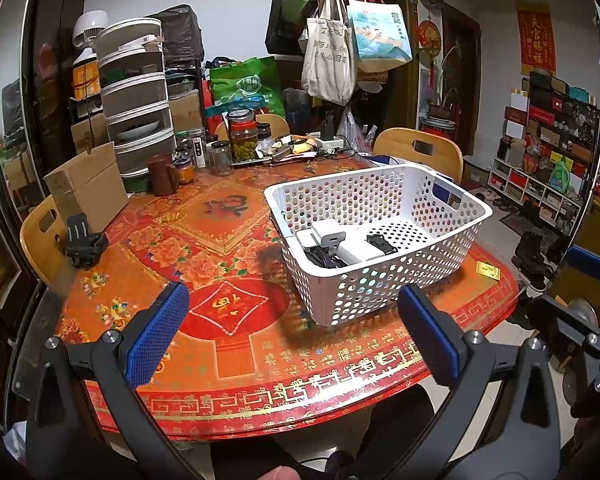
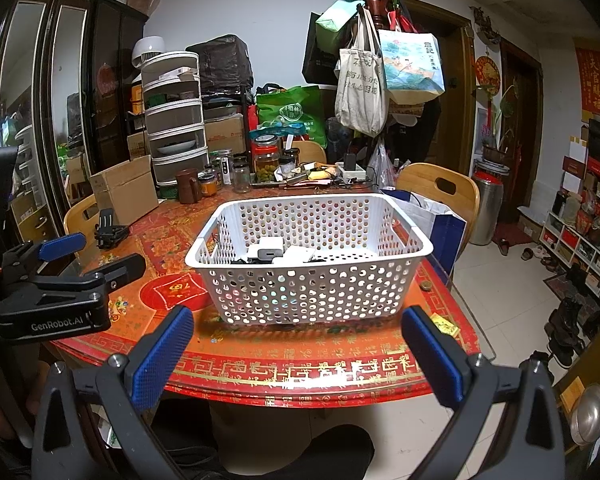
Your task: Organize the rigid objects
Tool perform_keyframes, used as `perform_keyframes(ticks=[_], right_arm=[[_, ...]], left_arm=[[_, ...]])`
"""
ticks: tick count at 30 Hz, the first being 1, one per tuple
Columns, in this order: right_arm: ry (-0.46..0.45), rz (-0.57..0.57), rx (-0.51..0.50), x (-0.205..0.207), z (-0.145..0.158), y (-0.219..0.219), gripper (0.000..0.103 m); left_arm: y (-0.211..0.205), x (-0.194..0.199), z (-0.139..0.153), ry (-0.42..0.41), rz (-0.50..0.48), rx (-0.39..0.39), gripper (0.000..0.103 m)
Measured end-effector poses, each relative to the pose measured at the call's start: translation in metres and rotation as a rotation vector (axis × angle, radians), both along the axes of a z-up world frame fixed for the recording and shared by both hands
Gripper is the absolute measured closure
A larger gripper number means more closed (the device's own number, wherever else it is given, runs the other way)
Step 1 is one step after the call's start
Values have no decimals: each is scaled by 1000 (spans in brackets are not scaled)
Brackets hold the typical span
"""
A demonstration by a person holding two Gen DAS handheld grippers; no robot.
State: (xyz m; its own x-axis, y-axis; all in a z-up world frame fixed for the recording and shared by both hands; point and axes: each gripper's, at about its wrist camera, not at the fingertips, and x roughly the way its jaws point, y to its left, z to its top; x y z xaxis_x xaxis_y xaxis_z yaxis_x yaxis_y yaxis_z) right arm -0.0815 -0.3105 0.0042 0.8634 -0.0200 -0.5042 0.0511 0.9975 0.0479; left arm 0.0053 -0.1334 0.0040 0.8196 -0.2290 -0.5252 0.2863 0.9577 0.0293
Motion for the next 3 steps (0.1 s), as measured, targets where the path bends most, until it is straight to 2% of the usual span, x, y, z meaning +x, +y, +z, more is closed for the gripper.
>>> perform_keyframes(ticks=[3], right_arm=[[1,0,0,0,0,1,0]], left_arm=[[0,2,-1,-10,15,9,0]])
